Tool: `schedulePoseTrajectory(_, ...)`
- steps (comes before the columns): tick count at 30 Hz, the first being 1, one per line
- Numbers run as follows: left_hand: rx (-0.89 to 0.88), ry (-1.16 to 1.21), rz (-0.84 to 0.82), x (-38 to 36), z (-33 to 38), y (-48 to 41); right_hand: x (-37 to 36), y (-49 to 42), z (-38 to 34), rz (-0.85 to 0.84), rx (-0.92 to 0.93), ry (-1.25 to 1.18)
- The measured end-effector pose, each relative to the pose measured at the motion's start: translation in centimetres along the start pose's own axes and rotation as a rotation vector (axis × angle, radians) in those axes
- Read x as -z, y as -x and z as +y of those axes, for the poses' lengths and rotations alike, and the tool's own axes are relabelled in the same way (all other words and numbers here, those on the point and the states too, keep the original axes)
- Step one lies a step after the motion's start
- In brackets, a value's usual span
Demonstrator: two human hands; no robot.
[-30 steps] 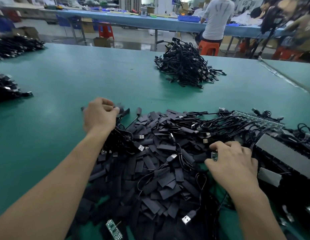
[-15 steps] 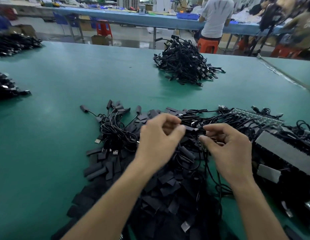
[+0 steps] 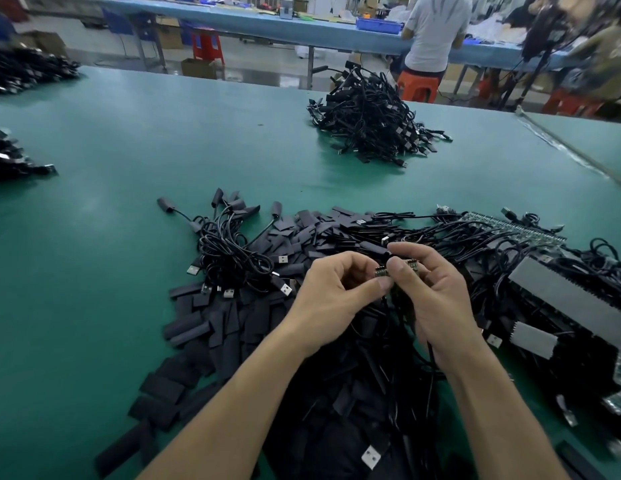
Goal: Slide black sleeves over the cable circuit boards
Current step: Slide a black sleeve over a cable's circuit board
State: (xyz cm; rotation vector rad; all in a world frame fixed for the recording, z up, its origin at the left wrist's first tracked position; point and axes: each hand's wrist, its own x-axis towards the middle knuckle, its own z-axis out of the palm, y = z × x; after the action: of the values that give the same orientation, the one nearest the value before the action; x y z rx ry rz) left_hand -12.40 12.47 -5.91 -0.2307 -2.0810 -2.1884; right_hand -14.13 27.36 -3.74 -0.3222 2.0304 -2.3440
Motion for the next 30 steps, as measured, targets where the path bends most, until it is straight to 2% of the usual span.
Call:
schedulePoseTrajectory(11,0.063,0.094,-0.027,0.48,0.24,0.02,-0.64,-0.19,0.43,-0.027,-0.204,-0.284)
schedulePoseTrajectory(19,0.072,0.123,-0.025,0.60,0.21,0.00,-0.50,-0.23,0.13,-0.040,-0.353,-0.325)
schedulePoseTrajectory(27,0.070,0.124,-0.017,0.74,0.24,-0.15,-0.81,-0.33,0.12,-0.078,-0.417,-0.385)
schedulePoseTrajectory(30,0.088,0.154,0.006,0.65,0.30,-0.26,-0.87,-0.47,0.24,-0.016,-0.367,-0.420)
